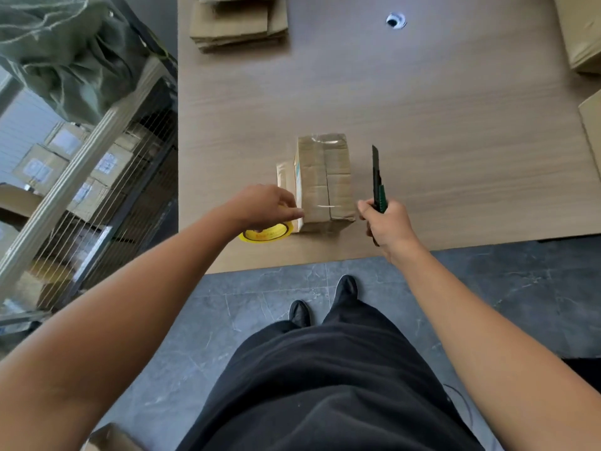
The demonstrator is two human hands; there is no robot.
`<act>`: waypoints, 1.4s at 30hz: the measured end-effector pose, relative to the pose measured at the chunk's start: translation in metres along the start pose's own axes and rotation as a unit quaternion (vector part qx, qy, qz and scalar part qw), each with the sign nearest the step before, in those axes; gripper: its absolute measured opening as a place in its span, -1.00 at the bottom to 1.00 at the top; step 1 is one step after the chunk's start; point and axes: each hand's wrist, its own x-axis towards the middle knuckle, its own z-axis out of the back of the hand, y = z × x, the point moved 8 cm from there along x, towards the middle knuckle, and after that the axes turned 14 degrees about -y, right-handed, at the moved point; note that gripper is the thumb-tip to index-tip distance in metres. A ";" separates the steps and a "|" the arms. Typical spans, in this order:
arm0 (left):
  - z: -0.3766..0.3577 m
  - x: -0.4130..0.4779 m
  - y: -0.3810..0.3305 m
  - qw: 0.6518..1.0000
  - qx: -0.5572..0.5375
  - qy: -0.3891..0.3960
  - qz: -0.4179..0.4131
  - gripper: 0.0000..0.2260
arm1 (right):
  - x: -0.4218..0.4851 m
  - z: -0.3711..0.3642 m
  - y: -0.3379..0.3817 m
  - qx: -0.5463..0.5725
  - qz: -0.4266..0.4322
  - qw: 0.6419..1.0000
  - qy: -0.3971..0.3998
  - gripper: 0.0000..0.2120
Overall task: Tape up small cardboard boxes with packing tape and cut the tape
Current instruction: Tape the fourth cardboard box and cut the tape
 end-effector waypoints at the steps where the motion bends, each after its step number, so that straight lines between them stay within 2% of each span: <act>1: 0.000 0.000 0.000 1.000 -0.005 -0.004 0.001 -0.69 | 0.001 -0.002 -0.005 0.013 -0.012 1.000 0.009 -0.79; 4: 0.001 -0.001 0.001 1.000 -0.019 -0.013 0.000 -0.74 | 0.004 -0.007 -0.010 -0.004 -0.027 0.999 0.046 -0.78; 6: -0.001 -0.002 0.002 1.000 -0.024 -0.015 0.001 -0.75 | 0.007 -0.002 0.002 -0.123 0.036 0.991 0.044 -0.68; 8: -0.003 -0.003 0.003 1.000 -0.014 -0.019 -0.003 -0.74 | 0.006 0.010 0.026 -0.218 0.108 0.970 -0.005 -0.64; 10: -0.005 -0.004 0.005 0.999 -0.032 -0.020 0.003 -0.73 | -0.010 0.014 0.051 -0.170 0.156 0.973 -0.035 -0.64; 12: -0.007 -0.003 0.005 0.998 -0.058 -0.017 0.008 -0.73 | -0.038 0.000 0.069 -0.124 0.197 0.973 -0.009 -0.71; 15: -0.007 -0.001 0.002 0.996 -0.085 -0.016 -0.001 -0.71 | -0.075 -0.038 0.082 -0.169 0.273 0.947 0.035 -0.77; 17: -0.007 -0.002 0.002 0.994 -0.109 -0.020 0.001 -0.70 | -0.081 -0.060 0.073 -0.245 0.275 0.928 0.057 -0.71; 20: -0.013 -0.008 0.012 0.986 -0.166 0.000 0.014 -0.77 | -0.083 -0.072 0.053 -0.319 0.258 0.910 0.064 -0.51; 22: -0.017 -0.014 0.024 0.965 -0.258 0.015 0.044 -0.82 | -0.087 -0.077 0.046 -0.346 0.266 0.898 0.063 -0.46; 24: -0.014 -0.021 0.037 0.947 -0.319 -0.002 0.038 -0.84 | -0.089 -0.083 0.043 -0.370 0.267 0.887 0.065 -0.46; 26: -0.012 -0.027 0.047 0.959 -0.281 -0.027 -0.005 -0.85 | -0.090 -0.089 0.043 -0.383 0.261 0.883 0.068 -0.47; 30: -0.025 -0.029 0.061 0.983 -0.183 0.005 0.003 -0.84 | -0.095 -0.097 0.038 -0.407 0.243 0.876 0.091 -0.51; 32: -0.022 -0.026 0.058 0.987 -0.161 -0.008 -0.014 -0.87 | -0.099 -0.099 0.035 -0.420 0.221 0.873 0.109 -0.49; 37: -0.007 -0.025 0.051 0.995 -0.072 -0.061 -0.044 -0.82 | -0.102 -0.108 0.032 -0.518 0.217 0.820 0.112 -0.44; 40: -0.002 -0.032 0.038 0.991 -0.015 -0.104 -0.084 -0.81 | -0.102 -0.110 0.029 -0.556 0.199 0.799 0.113 -0.43; 42: 0.005 -0.040 0.035 0.984 -0.026 -0.142 -0.105 -0.81 | -0.103 -0.110 0.023 -0.595 0.197 0.771 0.113 -0.46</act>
